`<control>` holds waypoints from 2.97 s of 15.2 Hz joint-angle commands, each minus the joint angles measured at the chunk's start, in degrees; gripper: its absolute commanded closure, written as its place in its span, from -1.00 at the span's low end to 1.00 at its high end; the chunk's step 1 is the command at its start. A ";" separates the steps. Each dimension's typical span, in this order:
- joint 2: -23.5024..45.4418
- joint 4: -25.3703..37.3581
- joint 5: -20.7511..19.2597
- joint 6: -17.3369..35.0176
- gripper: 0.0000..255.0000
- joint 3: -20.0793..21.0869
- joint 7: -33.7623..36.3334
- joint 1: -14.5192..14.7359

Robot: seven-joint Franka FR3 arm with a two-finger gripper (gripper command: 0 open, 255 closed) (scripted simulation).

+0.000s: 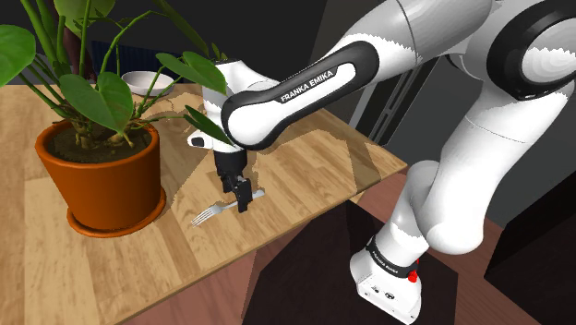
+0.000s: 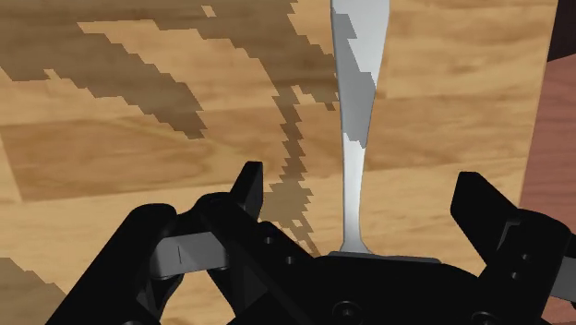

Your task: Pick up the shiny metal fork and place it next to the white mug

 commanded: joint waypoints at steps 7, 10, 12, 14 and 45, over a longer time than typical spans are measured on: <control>0.30 -0.26 -0.02 0.58 -1.00 -0.04 -0.10 -0.04; 0.30 -0.26 -0.02 0.58 1.00 -0.04 -0.10 -0.04; 0.30 -0.25 -0.03 0.57 1.00 -0.05 -0.11 -0.05; 0.32 -0.21 -0.03 0.56 1.00 -0.05 -0.11 -0.05; -9.61 11.25 0.09 -20.79 1.00 -0.35 0.75 -0.29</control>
